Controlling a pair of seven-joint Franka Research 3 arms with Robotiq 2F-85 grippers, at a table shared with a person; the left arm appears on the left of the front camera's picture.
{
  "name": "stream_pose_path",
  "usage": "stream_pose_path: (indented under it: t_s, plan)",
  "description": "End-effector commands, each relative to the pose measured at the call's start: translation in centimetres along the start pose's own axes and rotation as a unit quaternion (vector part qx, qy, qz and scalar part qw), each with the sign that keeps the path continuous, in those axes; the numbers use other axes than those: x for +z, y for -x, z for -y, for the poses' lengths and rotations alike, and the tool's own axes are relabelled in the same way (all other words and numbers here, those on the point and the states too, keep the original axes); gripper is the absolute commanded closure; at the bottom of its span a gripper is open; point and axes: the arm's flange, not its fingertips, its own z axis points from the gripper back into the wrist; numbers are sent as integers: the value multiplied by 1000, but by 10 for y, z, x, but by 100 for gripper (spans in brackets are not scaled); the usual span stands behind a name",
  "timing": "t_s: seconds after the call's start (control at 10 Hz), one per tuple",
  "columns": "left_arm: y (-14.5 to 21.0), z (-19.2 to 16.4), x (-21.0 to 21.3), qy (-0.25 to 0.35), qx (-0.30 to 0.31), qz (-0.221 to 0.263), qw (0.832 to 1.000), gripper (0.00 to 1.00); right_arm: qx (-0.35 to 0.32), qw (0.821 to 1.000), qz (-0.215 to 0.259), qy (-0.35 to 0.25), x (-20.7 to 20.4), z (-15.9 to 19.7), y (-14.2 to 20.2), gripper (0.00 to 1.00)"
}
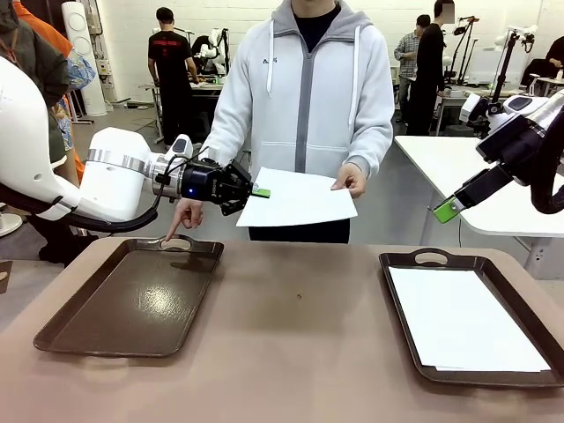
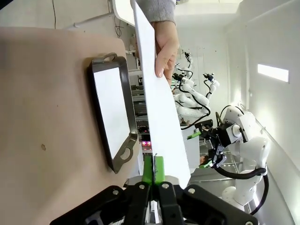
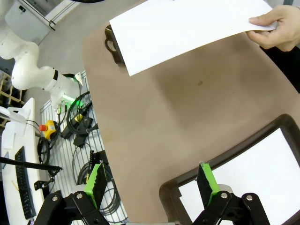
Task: Sort the A4 documents.
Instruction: Receive the A4 Paper.
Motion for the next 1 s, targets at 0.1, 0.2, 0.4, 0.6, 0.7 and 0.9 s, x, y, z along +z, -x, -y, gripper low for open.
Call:
stream_pose_path:
  t_s: [0.1, 0.2, 0.4, 0.6, 0.7, 0.9]
  plan:
    - [5, -1, -2, 10, -5, 17, 1000, 100, 2, 1000, 3, -5, 0, 0, 0, 0]
    - [5, -1, -1, 13, -5, 19, 1000, 100, 2, 1000, 3, -5, 0, 0, 0, 0]
    - [6, -1, 0, 19, -9, 20, 1000, 100, 2, 1000, 3, -5, 0, 0, 0, 0]
    - [0, 0, -1, 7, 3, 6, 1000, 100, 2, 1000, 3, -5, 0, 0, 0, 0]
    - [0, 0, -1, 7, 3, 6, 1000, 100, 2, 1000, 3, -5, 0, 0, 0, 0]
    - [0, 0, -1, 7, 3, 6, 1000, 100, 2, 1000, 3, -5, 0, 0, 0, 0]
